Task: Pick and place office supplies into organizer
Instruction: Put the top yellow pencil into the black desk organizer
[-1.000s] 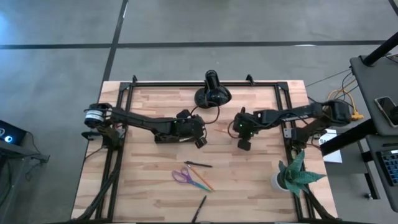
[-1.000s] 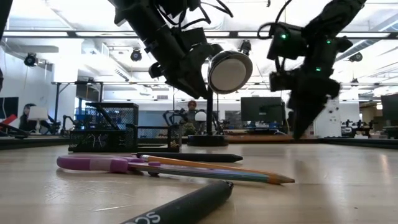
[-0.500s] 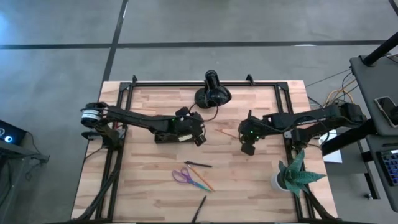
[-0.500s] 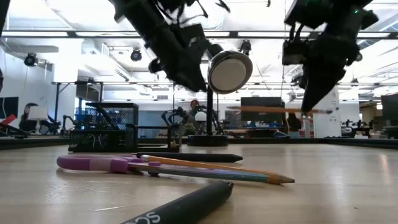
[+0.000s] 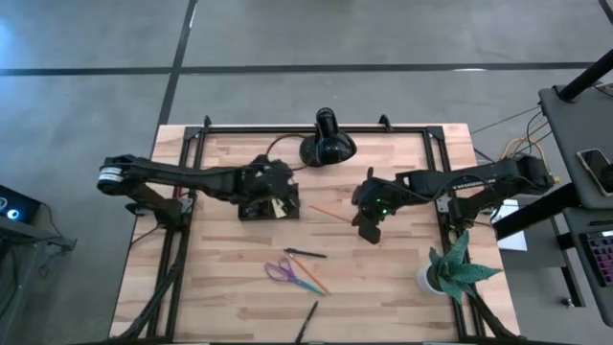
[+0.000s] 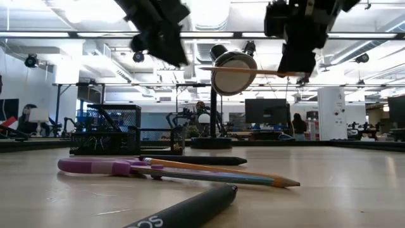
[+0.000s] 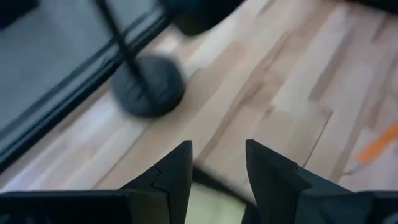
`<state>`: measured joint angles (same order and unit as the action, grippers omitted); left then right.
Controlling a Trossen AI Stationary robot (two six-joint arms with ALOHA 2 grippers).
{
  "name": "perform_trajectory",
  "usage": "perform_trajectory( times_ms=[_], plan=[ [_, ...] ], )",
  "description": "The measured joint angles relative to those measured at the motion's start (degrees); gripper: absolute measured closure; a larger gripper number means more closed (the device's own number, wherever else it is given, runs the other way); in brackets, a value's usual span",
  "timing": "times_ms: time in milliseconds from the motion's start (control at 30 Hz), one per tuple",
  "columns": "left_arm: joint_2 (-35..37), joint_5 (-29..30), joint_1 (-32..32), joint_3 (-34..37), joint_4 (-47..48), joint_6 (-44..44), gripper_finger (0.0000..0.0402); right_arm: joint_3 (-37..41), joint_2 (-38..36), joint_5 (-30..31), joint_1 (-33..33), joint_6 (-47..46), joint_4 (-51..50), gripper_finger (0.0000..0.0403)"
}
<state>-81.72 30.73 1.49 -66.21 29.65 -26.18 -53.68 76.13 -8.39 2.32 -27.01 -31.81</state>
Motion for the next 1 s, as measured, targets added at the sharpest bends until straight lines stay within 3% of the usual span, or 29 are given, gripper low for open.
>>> perform_trajectory(
  times_ms=[400,700,833,1000],
  plan=[
    [11.45,1.36,1.78,0.09,15.34,-16.49,0.0269,-16.32,11.29,-3.64,0.56,4.21,-10.95,0.0392],
    [17.35,2.81,9.34,0.12,25.64,-27.15,0.0269,-27.06,17.91,-9.63,-0.29,-0.71,-12.5,0.0392],
    [18.11,3.05,13.76,0.13,30.72,-33.33,0.0269,-31.87,20.37,-2.79,0.09,4.44,-17.11,0.0392],
    [17.84,2.85,19.75,0.12,32.96,-39.84,0.0269,-38.46,24.17,17.92,1.9,16.69,-26.09,0.0392]
  ],
)
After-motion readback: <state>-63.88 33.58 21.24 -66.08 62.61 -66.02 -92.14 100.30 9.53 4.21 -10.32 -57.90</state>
